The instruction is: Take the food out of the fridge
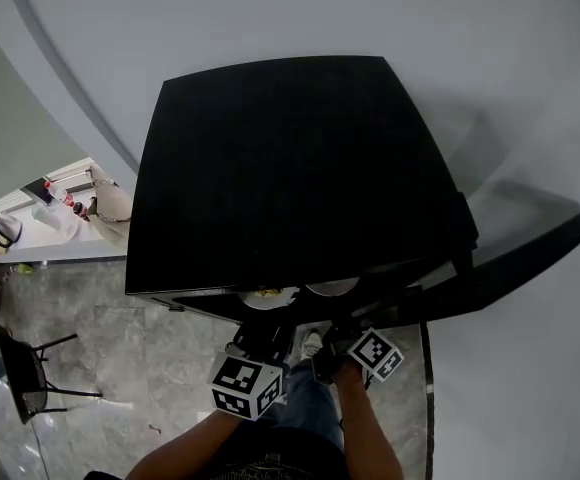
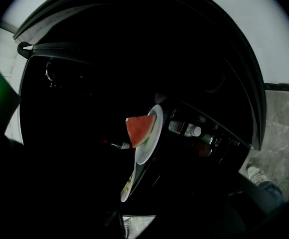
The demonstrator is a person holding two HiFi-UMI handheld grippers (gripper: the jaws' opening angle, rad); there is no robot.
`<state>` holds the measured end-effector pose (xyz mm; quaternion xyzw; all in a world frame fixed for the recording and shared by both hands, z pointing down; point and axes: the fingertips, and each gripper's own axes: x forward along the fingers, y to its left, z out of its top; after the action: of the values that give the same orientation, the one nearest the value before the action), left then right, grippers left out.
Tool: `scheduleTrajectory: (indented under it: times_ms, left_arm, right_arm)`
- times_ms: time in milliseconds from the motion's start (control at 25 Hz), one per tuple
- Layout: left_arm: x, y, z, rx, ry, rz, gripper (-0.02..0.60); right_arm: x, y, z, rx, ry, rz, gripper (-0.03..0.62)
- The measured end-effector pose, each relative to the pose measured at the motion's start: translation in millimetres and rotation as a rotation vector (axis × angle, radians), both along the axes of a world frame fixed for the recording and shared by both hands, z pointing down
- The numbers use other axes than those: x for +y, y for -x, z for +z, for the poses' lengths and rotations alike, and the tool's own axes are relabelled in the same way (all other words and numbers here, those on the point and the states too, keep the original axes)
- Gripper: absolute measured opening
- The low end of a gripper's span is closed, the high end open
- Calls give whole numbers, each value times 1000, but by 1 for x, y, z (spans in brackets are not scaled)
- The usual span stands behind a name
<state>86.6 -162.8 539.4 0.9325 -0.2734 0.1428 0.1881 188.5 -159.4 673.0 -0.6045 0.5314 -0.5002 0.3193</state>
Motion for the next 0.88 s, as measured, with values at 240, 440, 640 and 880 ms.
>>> scheduleTrajectory:
  times_ms: [240,440,640,880]
  left_arm:
    - [-8,3,5,-17,3,-20,-12]
    - [-11,4,8,-31,7,-26,-12]
    - [-10,1,10,-37,8,-16,-12]
    - [-12,1,11,-29,16,-17,-12]
  right_arm:
    - [-12,-10,10,-85,9,48,118]
    - [-15,-16,20,-160,44,85,115]
    - [-16,-21,25,-208,61,100,84]
    - [-15,-20,20,-247,81,118,32]
